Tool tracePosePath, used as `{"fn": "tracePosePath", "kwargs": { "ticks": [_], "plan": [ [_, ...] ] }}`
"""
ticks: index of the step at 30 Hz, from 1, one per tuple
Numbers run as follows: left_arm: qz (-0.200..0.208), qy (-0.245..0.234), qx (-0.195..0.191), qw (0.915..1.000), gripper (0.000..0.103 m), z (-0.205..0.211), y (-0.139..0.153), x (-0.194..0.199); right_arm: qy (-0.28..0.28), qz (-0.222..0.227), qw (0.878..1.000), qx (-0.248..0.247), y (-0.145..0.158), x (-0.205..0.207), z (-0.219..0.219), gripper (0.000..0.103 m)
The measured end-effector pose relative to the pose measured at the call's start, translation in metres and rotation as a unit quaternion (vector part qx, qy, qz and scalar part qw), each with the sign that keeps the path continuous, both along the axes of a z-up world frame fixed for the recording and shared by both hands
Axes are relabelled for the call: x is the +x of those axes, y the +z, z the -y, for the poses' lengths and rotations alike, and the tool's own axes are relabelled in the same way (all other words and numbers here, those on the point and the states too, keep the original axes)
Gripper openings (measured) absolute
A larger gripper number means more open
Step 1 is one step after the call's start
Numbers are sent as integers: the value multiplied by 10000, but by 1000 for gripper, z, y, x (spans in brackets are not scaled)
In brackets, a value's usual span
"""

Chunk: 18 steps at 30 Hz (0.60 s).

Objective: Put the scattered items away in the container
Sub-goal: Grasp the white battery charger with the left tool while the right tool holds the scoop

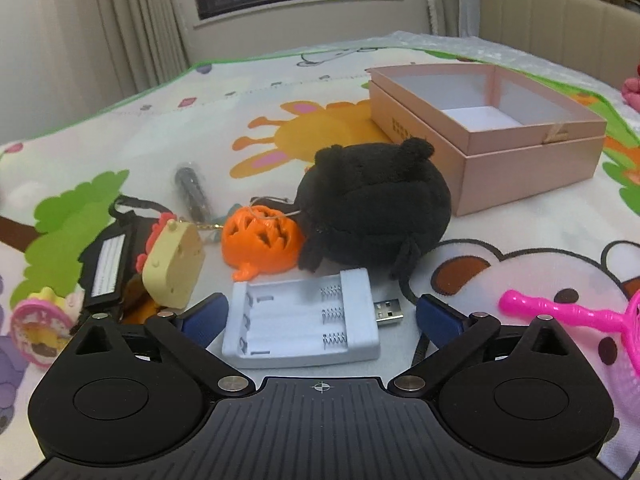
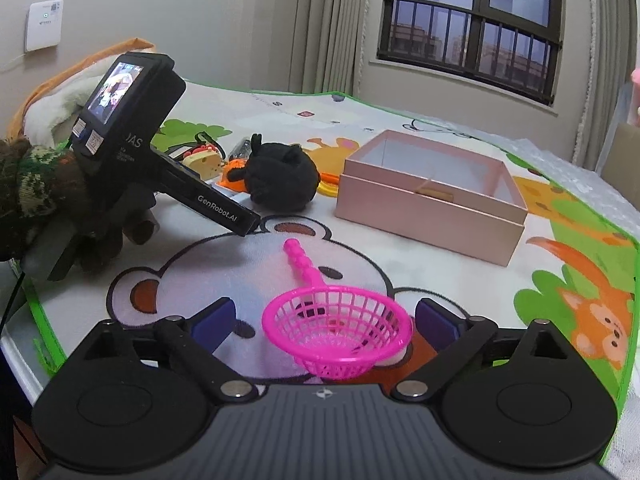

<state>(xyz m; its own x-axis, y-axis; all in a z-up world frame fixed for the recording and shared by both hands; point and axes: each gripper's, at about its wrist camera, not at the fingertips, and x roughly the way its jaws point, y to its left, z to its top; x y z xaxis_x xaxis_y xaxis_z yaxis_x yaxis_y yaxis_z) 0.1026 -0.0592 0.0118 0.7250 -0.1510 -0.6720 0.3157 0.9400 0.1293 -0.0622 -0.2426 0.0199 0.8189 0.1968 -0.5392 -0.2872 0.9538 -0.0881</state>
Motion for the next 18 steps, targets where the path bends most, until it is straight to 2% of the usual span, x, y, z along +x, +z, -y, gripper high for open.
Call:
{"fn": "tracePosePath", "kwargs": {
  "ticks": [1, 5, 11, 12, 14, 18],
  "plan": [
    [-24, -1, -56, 10000, 95, -2, 0, 0, 3, -3, 10000, 7, 0, 3, 0, 99],
    [-48, -7, -183, 9998, 95, -4, 3, -12, -25, -115, 9999, 69, -1, 16, 3, 99],
    [-169, -372, -314, 9987, 95, -8, 6, -55, 68, -424, 9991, 10, -11, 29, 4, 99],
    [-185, -441, -348, 9982, 95, -8, 6, -62, 105, -486, 9988, 32, -11, 29, 4, 97],
    [-210, -570, -401, 9973, 95, -7, 7, -73, 121, -573, 9983, 73, -12, 27, 5, 84],
    [-150, -767, -237, 9967, 96, 1, 6, -84, 37, -538, 9985, 45, -10, 16, 7, 84]
  ]
}}
